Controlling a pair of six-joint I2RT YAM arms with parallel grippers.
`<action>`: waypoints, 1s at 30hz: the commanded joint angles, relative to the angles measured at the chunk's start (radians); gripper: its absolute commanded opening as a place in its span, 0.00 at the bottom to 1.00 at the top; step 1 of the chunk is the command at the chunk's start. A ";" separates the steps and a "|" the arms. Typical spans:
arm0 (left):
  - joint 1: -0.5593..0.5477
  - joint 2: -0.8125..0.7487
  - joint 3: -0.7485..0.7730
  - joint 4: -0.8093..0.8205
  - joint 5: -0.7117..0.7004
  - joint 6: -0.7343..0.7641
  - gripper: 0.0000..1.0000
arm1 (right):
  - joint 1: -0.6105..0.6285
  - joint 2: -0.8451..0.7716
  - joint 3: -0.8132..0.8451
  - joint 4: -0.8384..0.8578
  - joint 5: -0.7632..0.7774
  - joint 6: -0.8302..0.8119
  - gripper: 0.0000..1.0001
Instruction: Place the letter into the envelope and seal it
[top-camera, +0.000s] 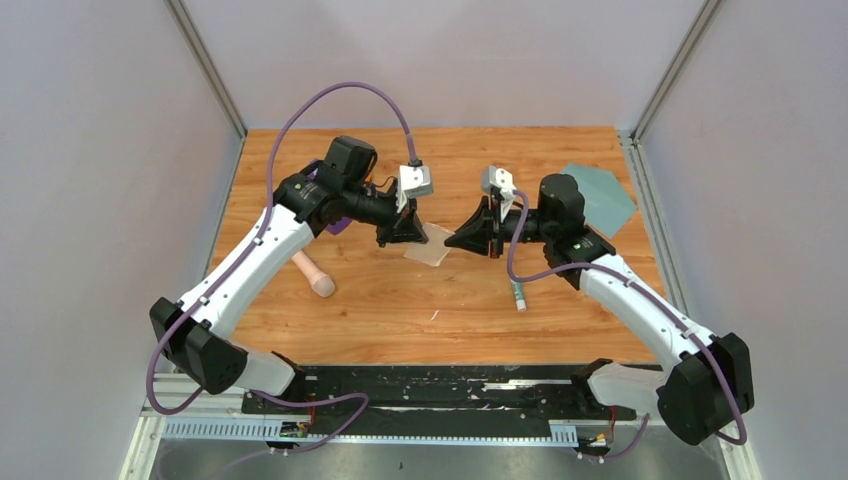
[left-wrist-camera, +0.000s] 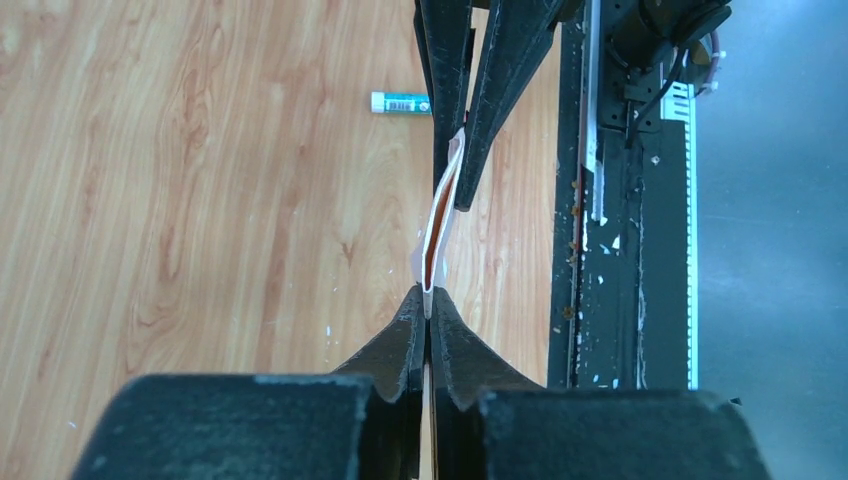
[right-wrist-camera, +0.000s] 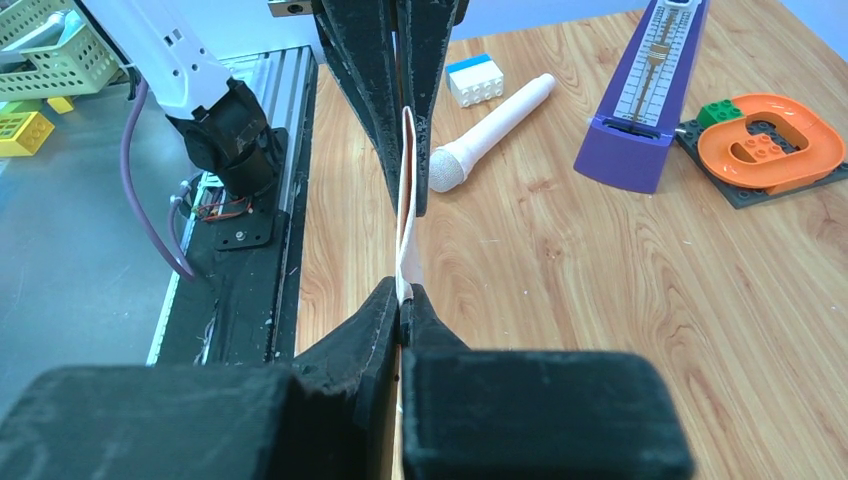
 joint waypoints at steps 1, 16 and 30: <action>-0.004 -0.002 0.002 0.036 0.019 -0.025 0.00 | 0.004 0.001 -0.001 0.052 -0.022 0.002 0.00; 0.050 0.013 -0.087 0.114 -0.536 -0.035 0.00 | -0.383 0.142 0.240 -0.323 0.612 0.157 1.00; 0.050 0.181 -0.053 0.130 -0.684 0.077 0.00 | -0.851 0.822 0.787 -0.450 0.765 -0.060 1.00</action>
